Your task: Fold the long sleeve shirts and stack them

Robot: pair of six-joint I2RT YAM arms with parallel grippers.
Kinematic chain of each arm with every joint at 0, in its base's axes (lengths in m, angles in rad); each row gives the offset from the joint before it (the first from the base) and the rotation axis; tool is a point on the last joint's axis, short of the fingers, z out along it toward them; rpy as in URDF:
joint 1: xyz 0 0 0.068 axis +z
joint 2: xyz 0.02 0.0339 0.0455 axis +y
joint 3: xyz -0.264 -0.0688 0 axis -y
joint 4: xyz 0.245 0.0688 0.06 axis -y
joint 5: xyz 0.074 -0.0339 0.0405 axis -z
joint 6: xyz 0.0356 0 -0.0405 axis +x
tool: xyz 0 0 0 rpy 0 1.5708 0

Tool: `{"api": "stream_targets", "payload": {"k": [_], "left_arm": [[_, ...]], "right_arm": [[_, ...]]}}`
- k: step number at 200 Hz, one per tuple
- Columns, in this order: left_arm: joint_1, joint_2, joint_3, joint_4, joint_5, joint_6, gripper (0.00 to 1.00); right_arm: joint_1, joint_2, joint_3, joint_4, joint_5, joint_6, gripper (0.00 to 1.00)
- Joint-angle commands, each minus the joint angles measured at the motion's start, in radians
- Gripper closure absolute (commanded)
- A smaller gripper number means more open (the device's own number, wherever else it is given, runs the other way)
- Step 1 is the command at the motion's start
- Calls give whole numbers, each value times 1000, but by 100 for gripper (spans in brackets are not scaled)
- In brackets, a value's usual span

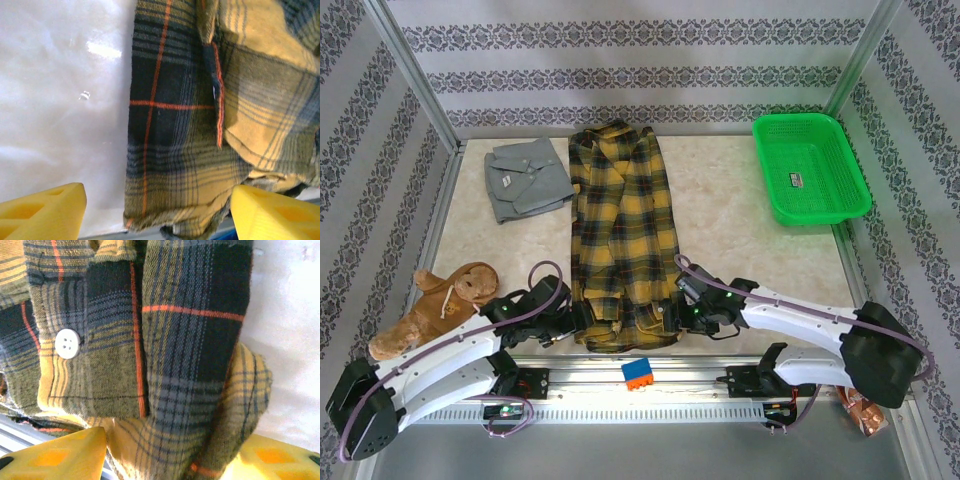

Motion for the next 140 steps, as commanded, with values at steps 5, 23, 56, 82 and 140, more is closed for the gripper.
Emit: {"api": "stream_targets", "payload": {"k": [5,23,56,82,140], "left_arm": [[-12,28,-51,141,15,-84,27],[-13,54,-76,206,29,-102,28],[-14,148,-94,361,77,-110,35],[-14,224,-88,446,93,-88,45],[-11,330,-4,549,102,-72,75]], "right_arm": [[4,23,-18,71,-8,12,40],[4,51,-9,84,-12,12,41],[4,78,2,94,-5,21,45],[4,74,0,89,-6,32,56],[2,67,29,52,-9,50,91]]}}
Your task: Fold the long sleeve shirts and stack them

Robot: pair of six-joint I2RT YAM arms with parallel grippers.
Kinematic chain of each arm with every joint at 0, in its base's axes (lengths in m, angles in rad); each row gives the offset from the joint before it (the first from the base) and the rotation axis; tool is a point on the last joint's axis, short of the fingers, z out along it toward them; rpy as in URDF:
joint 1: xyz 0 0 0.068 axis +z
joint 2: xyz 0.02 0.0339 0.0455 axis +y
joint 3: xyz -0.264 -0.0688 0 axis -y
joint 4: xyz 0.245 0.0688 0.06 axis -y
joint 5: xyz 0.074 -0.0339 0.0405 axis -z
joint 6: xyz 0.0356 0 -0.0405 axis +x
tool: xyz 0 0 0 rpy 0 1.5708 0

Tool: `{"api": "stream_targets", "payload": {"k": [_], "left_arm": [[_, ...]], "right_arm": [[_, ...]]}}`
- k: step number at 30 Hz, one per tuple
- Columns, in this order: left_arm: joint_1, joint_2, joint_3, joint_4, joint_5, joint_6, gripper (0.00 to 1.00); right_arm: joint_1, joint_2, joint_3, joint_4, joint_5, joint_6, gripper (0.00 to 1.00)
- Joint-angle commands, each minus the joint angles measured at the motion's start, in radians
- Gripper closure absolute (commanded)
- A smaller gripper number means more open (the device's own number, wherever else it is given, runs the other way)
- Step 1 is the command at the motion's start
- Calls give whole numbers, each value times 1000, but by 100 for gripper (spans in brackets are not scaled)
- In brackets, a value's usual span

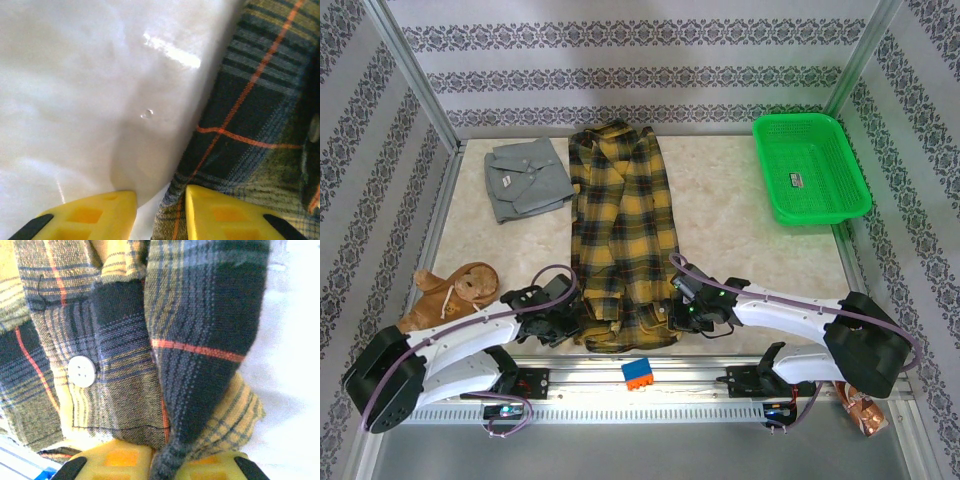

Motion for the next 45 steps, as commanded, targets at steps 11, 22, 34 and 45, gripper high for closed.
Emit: {"api": "stream_targets", "payload": {"k": [11,22,34,45], "left_arm": [[-8,22,22,448,116,17,100],[25,-219,93,215,28,11,100],[322,-129,270,224,129,129,100],[527,-14,357,260,184,196,100]], "right_arm": [[1,-48,98,-105,-23,20,99],[-49,-91,245,-241,-18,-10,100],[-294,48,551,-359,-93,-227,100],[-440,346,901,-442,-140,-371,100]]}}
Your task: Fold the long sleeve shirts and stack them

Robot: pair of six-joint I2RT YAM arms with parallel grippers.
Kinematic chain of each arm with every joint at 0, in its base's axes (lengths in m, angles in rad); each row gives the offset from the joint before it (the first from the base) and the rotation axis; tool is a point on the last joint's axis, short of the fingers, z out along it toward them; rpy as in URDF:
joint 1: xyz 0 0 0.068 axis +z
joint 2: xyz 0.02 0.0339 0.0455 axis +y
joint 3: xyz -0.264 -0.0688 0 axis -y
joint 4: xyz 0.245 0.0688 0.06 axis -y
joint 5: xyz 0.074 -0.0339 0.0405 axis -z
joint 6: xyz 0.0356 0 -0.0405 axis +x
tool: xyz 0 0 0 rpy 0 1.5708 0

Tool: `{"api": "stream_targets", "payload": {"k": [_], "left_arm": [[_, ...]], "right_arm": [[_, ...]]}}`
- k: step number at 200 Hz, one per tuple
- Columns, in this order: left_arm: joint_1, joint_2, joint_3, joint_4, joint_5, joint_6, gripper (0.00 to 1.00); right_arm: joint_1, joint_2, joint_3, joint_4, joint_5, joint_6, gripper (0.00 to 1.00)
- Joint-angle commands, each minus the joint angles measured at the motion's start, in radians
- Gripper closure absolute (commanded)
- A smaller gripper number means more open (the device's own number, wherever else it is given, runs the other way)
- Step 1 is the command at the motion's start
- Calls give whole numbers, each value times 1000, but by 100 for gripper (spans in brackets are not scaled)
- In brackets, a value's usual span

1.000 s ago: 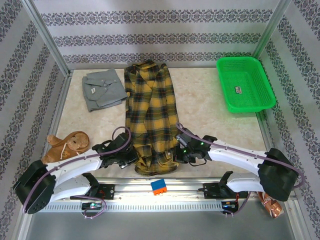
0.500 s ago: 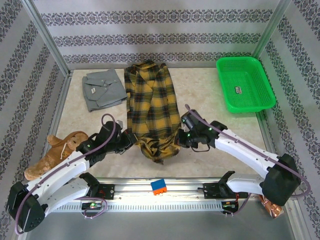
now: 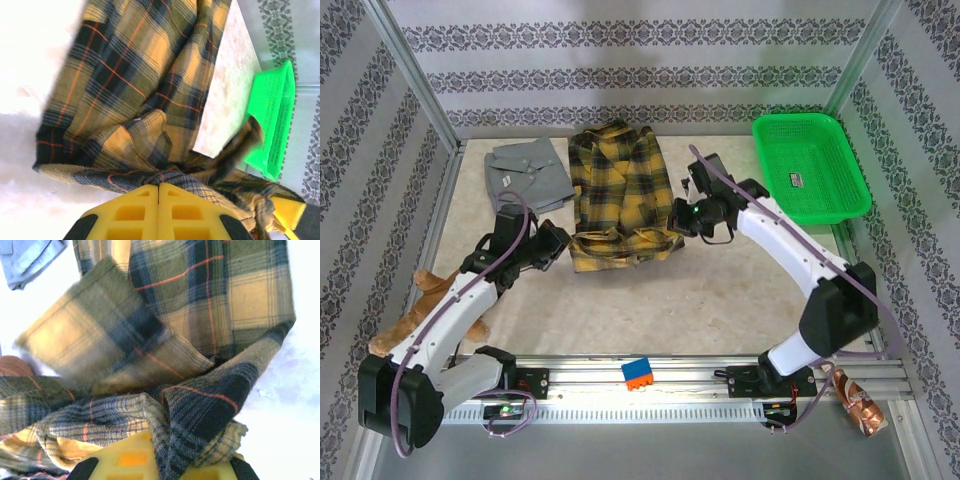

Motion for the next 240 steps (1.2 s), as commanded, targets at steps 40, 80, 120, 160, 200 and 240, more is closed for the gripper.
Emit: {"api": "stream_targets", "payload": {"k": [40,80,120,160,200,240], "left_arm": [[94,164,66,116,50,63,100],[132,336,145,169,80,101,100],[155,498,255,182,113,139,100],[160,680,373,223,139,130,100],[181,784,489,200,142,127,85],[202,654,633,208,143,73,42]], "right_arm": [[-69,266,293,-126,-14,-124,100],[-94,417,431,-149,-5,-140,100],[-115,568,585,-196,8,-157,100],[-137,733,774,-238,15,-154,99],[-149,902,1052,-264,-51,-124,70],[-174,841,1200,-157,-116,-59,43]]}}
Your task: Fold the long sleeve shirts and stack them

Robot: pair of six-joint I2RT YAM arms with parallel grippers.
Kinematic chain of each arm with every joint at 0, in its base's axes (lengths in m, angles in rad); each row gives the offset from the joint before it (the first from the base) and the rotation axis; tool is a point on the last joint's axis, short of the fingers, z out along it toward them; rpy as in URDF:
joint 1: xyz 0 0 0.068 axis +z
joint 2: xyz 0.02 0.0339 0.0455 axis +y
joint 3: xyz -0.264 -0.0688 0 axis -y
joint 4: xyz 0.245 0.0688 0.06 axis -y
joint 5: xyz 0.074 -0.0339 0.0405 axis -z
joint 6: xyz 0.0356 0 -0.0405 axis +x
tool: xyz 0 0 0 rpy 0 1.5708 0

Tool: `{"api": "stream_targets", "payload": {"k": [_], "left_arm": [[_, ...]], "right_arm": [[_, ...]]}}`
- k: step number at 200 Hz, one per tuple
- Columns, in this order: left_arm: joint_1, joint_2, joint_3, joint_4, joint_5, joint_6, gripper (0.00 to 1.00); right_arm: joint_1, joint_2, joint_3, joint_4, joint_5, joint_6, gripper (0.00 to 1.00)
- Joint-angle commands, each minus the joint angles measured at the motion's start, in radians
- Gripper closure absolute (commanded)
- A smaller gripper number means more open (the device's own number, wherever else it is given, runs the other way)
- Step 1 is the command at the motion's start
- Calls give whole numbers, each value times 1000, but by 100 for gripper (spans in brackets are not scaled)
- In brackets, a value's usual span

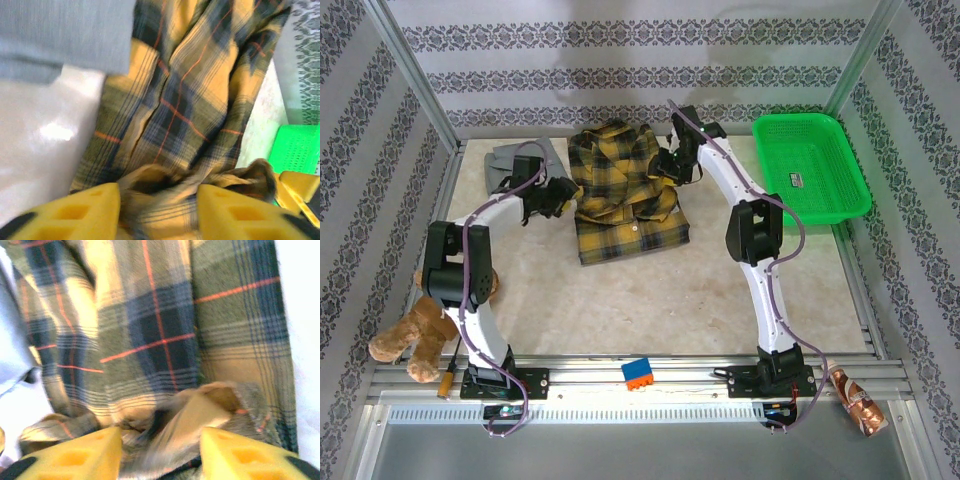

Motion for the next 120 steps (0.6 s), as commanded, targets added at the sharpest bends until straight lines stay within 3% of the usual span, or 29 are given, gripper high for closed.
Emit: {"api": "stream_targets", "payload": {"k": [1,29,57,67,72,80,97,109,120], "left_arm": [[15,-123,140,26,8,-15,42],[15,-282,189,-73,-40,31,21],[-5,-422,124,-244,-7,130,20],[-29,-462,74,-317,-12,182,21],[-44,-481,44,-344,-15,208,23],[-72,-505,-15,-360,-21,228,30],[-125,-524,-150,-314,13,213,55],[-171,-514,-214,-297,12,208,68],[-204,-486,-256,-264,32,199,74]], "right_arm": [[-24,-76,124,57,-64,36,43],[-41,-226,89,23,-69,-30,32],[-46,-474,-290,64,-30,-80,32],[-45,-548,-426,67,-12,-86,37],[-44,-582,-499,74,1,-84,42],[-39,-638,-629,116,10,-65,57],[-18,-724,-885,269,-29,-11,83],[-3,-731,-992,330,-40,17,94],[12,-720,-1050,373,-49,32,97]]}}
